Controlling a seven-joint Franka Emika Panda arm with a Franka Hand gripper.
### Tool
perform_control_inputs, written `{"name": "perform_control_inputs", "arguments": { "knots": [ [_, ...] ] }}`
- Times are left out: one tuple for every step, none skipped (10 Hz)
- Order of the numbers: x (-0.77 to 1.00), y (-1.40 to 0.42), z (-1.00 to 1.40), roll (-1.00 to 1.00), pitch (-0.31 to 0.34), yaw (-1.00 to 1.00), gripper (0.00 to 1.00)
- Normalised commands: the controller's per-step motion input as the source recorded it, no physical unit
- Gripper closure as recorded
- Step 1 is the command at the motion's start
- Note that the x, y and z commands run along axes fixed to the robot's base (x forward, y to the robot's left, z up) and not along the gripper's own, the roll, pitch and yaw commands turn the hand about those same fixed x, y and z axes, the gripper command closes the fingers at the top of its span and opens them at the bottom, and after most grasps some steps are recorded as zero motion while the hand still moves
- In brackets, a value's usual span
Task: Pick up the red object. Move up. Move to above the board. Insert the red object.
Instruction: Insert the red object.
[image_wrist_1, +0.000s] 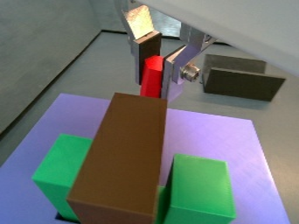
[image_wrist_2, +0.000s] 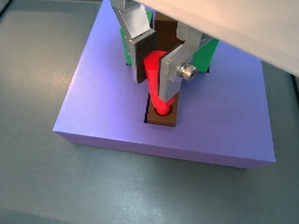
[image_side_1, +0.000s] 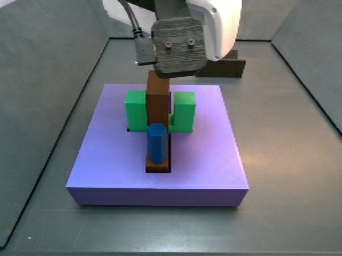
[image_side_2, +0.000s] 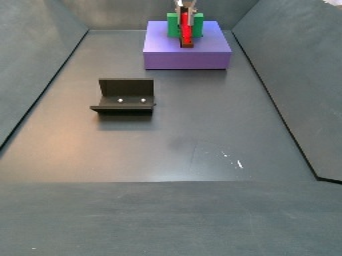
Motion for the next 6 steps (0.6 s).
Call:
{"name": "perform_control_inputs", "arguments": {
  "knots": [
    [-0.05,0.2,0.0,0.02,0.084,-0.5,1.0],
    [-0.02,0.15,0.0,0.01,0.079,-0.49,1.0],
    [0.0,0.12,0.0,0.04,0.081,-0.45,1.0],
    [0.0,0.07,0.0,0.09,0.093,-0.41,1.0],
    [0.0,0.0,0.0,0.13,0.109,-0.36,1.0],
    [-0.02,0.0,0.05,0.12,0.113,-0.39,1.0]
  ]
}}
